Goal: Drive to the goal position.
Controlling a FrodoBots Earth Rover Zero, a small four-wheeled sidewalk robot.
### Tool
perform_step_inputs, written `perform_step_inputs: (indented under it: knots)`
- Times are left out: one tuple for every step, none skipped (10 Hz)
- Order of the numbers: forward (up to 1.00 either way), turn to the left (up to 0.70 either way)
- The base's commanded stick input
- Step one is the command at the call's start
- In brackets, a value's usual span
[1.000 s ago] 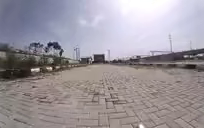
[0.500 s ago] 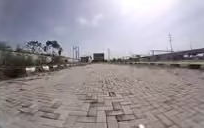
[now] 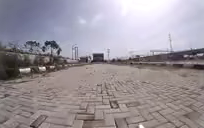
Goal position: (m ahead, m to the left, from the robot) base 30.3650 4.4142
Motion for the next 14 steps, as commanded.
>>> perform_step_inputs:
  knots:
    - [1.0, 0.0]
    - [1.0, 0.0]
    - [1.0, 0.0]
    - [1.0, 0.0]
    - [1.0, 0.0]
    - [1.0, 0.0]
    - [1.0, 0.0]
    - [1.0, 0.0]
    - [1.0, 0.0]
    - [1.0, 0.0]
    - [1.0, 0.0]
    - [1.0, 0.0]
    - [1.0, 0.0]
    - [1.0, 0.0]
